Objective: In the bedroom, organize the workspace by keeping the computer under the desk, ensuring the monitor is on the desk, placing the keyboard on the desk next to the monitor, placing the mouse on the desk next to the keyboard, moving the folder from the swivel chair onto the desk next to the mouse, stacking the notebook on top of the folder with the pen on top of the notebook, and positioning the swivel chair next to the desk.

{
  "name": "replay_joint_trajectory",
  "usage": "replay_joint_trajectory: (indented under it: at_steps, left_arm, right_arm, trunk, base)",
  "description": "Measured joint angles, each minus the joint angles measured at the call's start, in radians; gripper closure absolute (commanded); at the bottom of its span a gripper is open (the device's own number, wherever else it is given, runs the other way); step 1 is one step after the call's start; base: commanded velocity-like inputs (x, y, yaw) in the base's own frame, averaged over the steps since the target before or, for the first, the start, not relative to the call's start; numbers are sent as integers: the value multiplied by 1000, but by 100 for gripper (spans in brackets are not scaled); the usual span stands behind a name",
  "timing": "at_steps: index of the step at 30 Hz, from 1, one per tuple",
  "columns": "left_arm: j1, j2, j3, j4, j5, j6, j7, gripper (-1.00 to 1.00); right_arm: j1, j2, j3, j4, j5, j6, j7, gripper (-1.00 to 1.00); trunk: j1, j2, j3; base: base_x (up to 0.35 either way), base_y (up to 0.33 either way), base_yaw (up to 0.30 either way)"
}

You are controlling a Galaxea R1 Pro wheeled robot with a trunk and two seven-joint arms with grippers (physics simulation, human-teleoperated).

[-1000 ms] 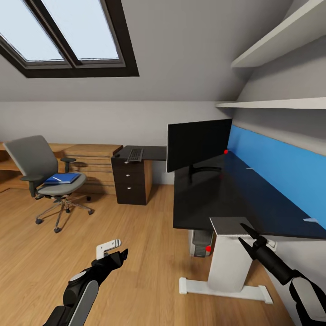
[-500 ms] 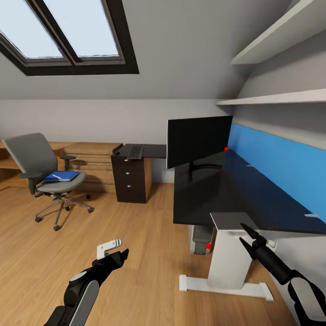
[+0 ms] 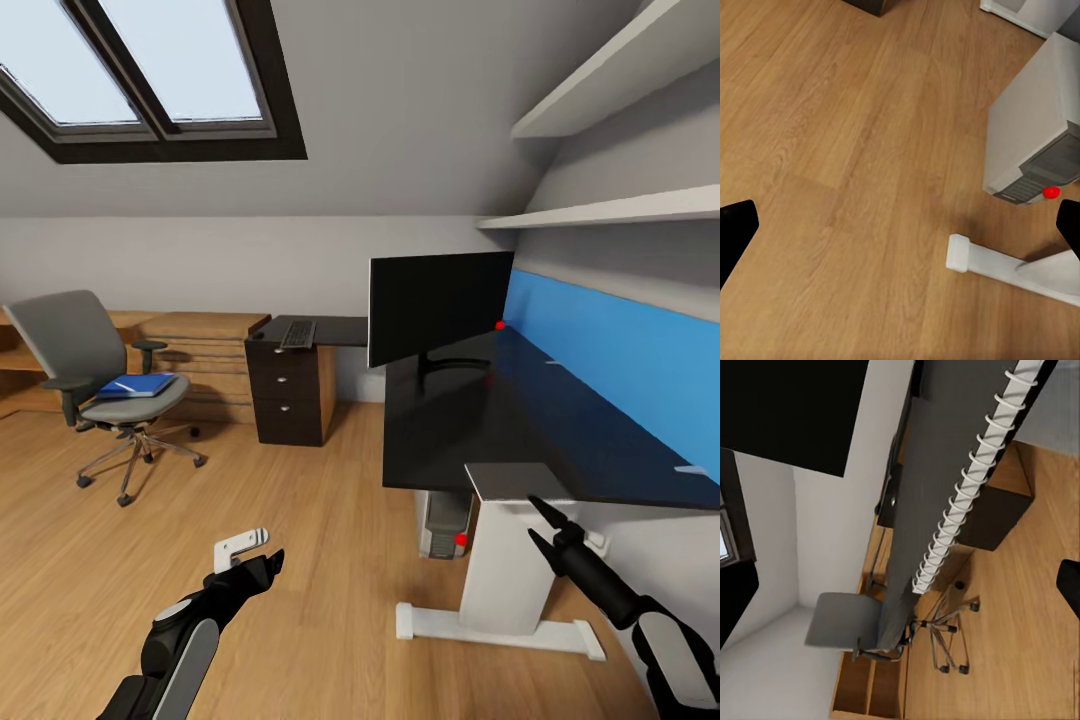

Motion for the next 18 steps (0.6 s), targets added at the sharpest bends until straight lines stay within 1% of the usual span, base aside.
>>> replay_joint_trajectory:
  at_steps: [3,4,5,6,9,10,12,13,15,16,18]
  left_arm:
    - [0,0,0,0,0,0,0,-100]
    - [0,0,0,0,0,0,0,-100]
    - [0,0,0,0,0,0,0,-100]
    - [0,0,0,0,0,0,0,-100]
    - [0,0,0,0,0,0,0,-100]
    - [0,0,0,0,0,0,0,-100]
    - [0,0,0,0,0,0,0,-100]
    - [0,0,0,0,0,0,0,-100]
    - [0,0,0,0,0,0,0,-100]
    - [0,0,0,0,0,0,0,-100]
    - [0,0,0,0,0,0,0,-100]
  right_arm:
    - [-1,7,1,-1,0,-24,-38,-100]
    - [-1,13,1,-3,-1,-47,-62,-100]
    - [-1,16,1,-4,-2,-60,-73,-100]
    - [-2,28,1,-5,-3,-96,-92,-100]
    - [-3,45,1,-10,-3,-130,-104,-100]
    - [-3,59,1,-13,-3,-149,-108,-100]
    - [-3,75,1,-16,-2,-167,-113,-100]
    - [-3,89,1,-18,-1,-181,-120,-100]
    - [-3,102,0,-19,-1,-200,-138,-100]
    - [-3,110,0,-21,-1,-222,-169,-100]
    - [-3,113,0,-21,-3,-233,-188,-100]
  trunk:
    - [0,0,0]
    - [0,0,0]
    - [0,0,0]
    - [0,0,0]
    - [0,0,0]
    - [0,0,0]
    - [0,0,0]
    - [0,0,0]
    - [0,0,0]
    - [0,0,0]
    - [0,0,0]
  base:
    - [0,0,0]
    - [0,0,0]
    - [0,0,0]
    - [0,0,0]
    - [0,0,0]
    - [0,0,0]
    - [0,0,0]
    - [0,0,0]
    - [0,0,0]
    - [0,0,0]
    - [0,0,0]
